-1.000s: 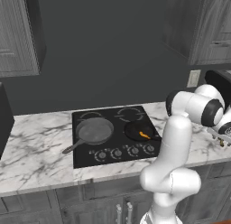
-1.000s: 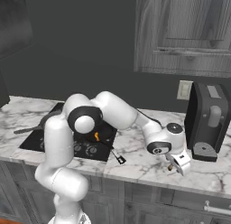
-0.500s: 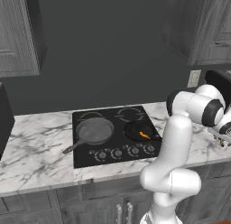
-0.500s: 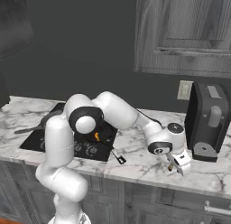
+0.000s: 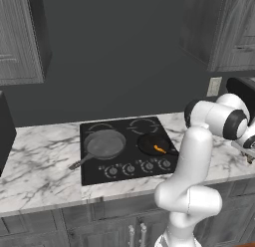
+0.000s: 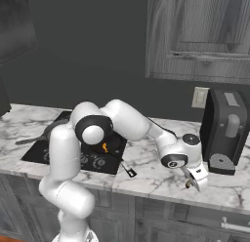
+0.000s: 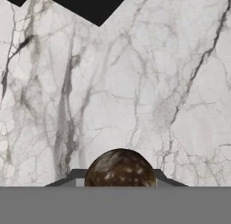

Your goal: Place both pans onto different burners. Then place the mushroom and the shrimp on different pans.

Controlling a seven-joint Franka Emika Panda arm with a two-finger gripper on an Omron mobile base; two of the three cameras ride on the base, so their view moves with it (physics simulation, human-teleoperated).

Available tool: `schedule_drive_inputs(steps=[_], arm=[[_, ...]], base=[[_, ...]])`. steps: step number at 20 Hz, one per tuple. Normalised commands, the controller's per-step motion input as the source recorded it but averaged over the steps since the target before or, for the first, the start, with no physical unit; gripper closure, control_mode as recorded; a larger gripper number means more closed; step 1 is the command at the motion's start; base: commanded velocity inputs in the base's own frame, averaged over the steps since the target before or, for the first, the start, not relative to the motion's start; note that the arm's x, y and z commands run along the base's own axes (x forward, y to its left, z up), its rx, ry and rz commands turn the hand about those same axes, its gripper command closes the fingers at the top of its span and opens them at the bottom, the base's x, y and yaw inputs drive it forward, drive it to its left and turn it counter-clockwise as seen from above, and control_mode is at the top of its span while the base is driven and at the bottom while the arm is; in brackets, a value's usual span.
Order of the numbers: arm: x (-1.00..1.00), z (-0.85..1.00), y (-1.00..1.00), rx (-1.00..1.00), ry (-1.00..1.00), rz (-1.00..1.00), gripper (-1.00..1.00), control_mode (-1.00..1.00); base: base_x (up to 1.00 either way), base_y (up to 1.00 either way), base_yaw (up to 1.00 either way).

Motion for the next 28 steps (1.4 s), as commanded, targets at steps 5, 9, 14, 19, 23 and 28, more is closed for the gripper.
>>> schedule_drive_inputs(steps=[5, 9, 14, 19, 23, 28], arm=[[-0.03, -0.17, 0.01, 0.00, 0.00, 0.04, 1.00, -1.00], [0.00, 0.10, 0.00, 0.00, 0.00, 0.03, 1.00, -1.00], [-0.07, 0.41, 0.02, 0.00, 0.00, 0.00, 1.00, -1.00], [-0.17, 0.42, 0.23, 0.00, 0.00, 0.03, 1.00, -1.00], [-0.15, 0.33, 0.44, -0.01, 0.00, 0.06, 1.00, -1.00], [-0.03, 0.28, 0.58, -0.01, 0.00, 0.08, 1.00, -1.00]], base=[[0.00, 0.00, 0.00], [0.00, 0.00, 0.00], [0.00, 0.00, 0.00], [0.00, 0.00, 0.00], [0.00, 0.00, 0.00], [0.00, 0.00, 0.00]])
